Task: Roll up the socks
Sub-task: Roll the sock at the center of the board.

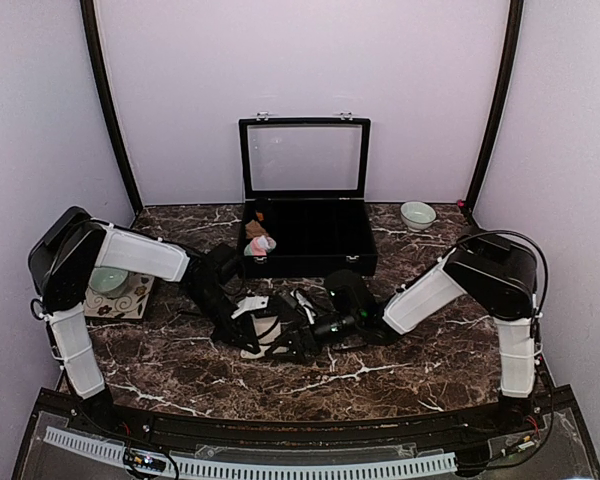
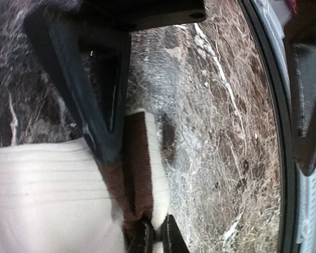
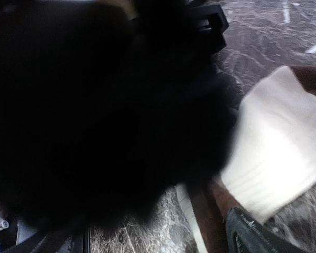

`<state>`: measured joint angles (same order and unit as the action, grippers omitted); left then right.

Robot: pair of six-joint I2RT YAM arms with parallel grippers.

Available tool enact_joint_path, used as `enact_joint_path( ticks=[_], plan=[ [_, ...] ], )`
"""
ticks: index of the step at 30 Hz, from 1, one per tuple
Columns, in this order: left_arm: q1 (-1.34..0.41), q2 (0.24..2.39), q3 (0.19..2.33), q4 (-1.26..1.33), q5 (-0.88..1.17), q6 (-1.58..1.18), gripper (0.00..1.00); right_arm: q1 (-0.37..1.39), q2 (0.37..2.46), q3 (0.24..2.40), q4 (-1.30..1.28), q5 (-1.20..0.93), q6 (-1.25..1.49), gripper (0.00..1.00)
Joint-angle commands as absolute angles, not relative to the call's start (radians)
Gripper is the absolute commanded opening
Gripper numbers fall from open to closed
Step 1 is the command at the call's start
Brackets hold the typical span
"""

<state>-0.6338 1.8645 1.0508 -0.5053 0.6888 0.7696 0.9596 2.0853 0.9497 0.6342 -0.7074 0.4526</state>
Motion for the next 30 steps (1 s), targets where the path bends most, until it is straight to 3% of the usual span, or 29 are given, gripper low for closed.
enact_joint_path(
  ticks=[1,12,14,19,21,24,30],
  plan=[
    [-0.577,1.961,1.071,-0.659,0.638,0.703,0.00,0.954,2.105,0.826,0.524,-0.502,0.443,0.99],
    [-0.545,2.061,1.132,-0.749,0.679,0.713,0.00,0.982,1.776,0.550,0.768,-0.165,0.367,0.99],
    [-0.541,2.073,1.147,-0.777,0.691,0.723,0.00,0.972,1.753,0.522,0.841,-0.085,0.508,0.99],
    [-0.518,2.118,1.193,-0.850,0.774,0.731,0.00,0.836,1.915,0.504,1.250,-0.509,0.700,0.99],
    [-0.511,2.148,1.213,-0.898,0.806,0.753,0.00,0.830,1.937,0.513,1.306,-0.548,0.667,0.99],
    [-0.502,2.186,1.243,-0.952,0.840,0.779,0.00,0.902,1.859,0.491,1.212,-0.466,0.353,0.99],
    [-0.495,2.224,1.283,-1.062,0.873,0.858,0.00,1.036,1.777,0.649,0.700,-0.339,-0.173,0.99]
  ],
)
